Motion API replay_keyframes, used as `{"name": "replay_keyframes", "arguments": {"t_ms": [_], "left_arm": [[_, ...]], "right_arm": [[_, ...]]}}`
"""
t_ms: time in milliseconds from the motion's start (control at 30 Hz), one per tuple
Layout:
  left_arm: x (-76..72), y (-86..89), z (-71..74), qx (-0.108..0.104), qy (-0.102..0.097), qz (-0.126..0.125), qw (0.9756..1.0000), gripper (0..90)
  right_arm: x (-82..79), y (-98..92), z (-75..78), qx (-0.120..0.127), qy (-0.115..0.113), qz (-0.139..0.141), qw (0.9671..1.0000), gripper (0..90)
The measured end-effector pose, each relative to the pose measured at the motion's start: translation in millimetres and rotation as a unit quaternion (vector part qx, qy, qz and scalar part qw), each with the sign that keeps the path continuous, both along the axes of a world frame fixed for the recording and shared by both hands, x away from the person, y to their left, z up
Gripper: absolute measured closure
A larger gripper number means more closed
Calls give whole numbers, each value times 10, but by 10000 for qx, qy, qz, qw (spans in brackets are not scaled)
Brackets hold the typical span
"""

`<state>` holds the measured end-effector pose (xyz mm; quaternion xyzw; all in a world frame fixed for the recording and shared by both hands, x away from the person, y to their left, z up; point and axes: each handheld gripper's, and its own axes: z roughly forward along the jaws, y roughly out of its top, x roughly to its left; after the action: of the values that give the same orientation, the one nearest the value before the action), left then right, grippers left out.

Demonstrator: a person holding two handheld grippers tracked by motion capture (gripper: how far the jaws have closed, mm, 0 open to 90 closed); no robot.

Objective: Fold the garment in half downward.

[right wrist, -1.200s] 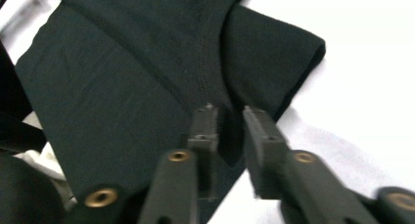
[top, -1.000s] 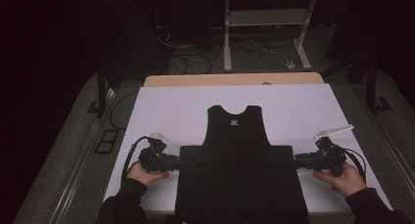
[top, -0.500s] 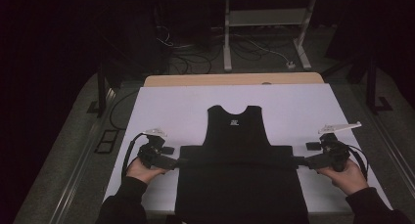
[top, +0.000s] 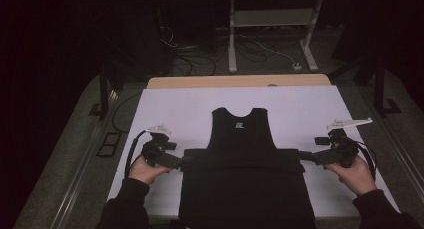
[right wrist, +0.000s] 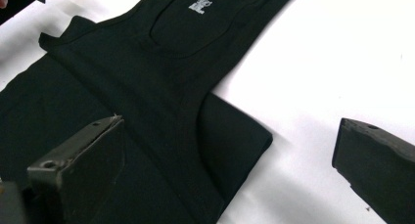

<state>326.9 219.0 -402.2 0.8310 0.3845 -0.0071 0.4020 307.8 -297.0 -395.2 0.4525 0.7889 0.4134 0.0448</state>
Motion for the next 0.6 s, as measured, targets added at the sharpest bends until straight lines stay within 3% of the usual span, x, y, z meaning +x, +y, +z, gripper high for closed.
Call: {"name": "replay_keyframes", "arguments": {"t_ms": [267,600], "left_arm": [[86,-23,129,100,-143,-26,9998,0],[169,-77,185,157,-173,-74,9997,0]], "right_arm": [[65,35,56,-41,-35,35,10000,0],[174,77,167,-53,-179,58,9998,0]]}}
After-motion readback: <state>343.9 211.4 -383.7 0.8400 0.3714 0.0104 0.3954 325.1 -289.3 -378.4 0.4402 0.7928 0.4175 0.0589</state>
